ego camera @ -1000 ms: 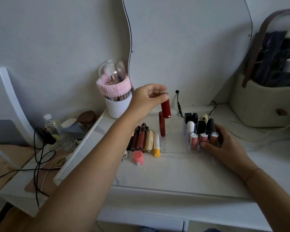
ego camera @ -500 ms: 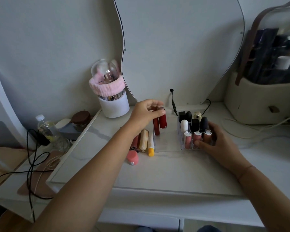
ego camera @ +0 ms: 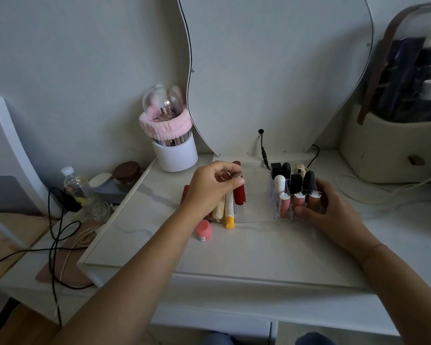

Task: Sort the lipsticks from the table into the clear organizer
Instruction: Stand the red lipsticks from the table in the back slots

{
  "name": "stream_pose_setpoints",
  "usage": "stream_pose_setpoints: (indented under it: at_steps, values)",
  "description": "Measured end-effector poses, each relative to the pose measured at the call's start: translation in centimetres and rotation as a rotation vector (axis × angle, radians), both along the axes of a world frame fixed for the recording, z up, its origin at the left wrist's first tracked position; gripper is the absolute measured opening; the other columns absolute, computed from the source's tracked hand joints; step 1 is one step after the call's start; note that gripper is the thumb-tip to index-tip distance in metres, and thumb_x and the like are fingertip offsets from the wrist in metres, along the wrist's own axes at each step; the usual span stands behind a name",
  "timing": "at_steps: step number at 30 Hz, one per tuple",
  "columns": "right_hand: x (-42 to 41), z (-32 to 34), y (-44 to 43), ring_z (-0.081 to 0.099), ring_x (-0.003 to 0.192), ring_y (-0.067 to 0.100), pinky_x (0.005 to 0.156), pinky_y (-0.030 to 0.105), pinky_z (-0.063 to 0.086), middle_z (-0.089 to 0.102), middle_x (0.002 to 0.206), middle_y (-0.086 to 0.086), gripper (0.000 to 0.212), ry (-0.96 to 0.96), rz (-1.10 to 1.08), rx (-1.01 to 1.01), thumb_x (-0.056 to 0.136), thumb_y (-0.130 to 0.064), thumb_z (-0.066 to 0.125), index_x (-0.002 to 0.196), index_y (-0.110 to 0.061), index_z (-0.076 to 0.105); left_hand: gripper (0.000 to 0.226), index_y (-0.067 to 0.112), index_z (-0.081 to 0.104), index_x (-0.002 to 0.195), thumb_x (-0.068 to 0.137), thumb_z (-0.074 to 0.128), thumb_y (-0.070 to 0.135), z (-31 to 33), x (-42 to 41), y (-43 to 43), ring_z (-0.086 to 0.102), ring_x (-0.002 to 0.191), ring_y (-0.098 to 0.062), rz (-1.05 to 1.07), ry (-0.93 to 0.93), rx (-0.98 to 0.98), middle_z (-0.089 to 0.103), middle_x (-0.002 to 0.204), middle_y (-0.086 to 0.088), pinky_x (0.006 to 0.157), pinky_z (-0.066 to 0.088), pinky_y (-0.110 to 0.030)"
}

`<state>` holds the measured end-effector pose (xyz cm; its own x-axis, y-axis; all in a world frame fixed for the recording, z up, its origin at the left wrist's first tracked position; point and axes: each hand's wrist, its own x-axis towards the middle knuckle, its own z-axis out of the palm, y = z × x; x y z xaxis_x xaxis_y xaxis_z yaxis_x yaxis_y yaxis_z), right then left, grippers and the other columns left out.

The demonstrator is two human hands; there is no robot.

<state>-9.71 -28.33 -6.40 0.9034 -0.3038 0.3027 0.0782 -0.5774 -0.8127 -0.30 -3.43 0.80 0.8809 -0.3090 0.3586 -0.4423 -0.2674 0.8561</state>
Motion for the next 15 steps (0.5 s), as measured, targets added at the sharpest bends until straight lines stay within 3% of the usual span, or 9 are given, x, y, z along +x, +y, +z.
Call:
stream_pose_setpoints:
  at_steps: [5, 9, 15]
  values:
    - [-0.1, 0.0, -0.1, 0.053, 0.087, -0.015, 0.066, 0.007, 0.036, 0.059, 0.104, -0.019, 0.071, 0.008, 0.018, 0.02, 0.072, -0.024, 0.078, 0.133, -0.031, 0.042, 0.021, 0.03, 0.071, 0.088, 0.071, 0.079, 0.021, -1.0, -0.2, -0.8, 0.055, 0.063, 0.005, -0.002, -0.029, 0.125, 0.068, 0.076, 0.015, 0.062, 0.044, -0.007]
    - [0.0, 0.0, 0.0, 0.052, 0.082, -0.021, 0.061, 0.002, 0.038, 0.059, 0.102, -0.021, 0.071, 0.013, 0.011, 0.008, 0.072, -0.025, 0.078, 0.133, -0.032, 0.042, 0.02, 0.031, 0.072, 0.089, 0.071, 0.079, 0.028, -1.1, -0.2, -0.5, 0.05, 0.065, 0.011, 0.055, -0.096, 0.205, 0.059, 0.067, 0.035, 0.06, 0.037, -0.001]
    - [-0.1, 0.0, 0.0, 0.051, 0.081, -0.025, 0.061, -0.001, 0.038, 0.056, 0.1, -0.027, 0.071, 0.006, 0.006, 0.004, 0.072, -0.023, 0.078, 0.132, -0.031, 0.042, 0.018, 0.035, 0.071, 0.088, 0.07, 0.077, 0.034, -0.3, 0.2, 0.8, 0.049, 0.064, 0.01, 0.04, -0.1, 0.129, 0.06, 0.072, 0.031, 0.061, 0.037, -0.003]
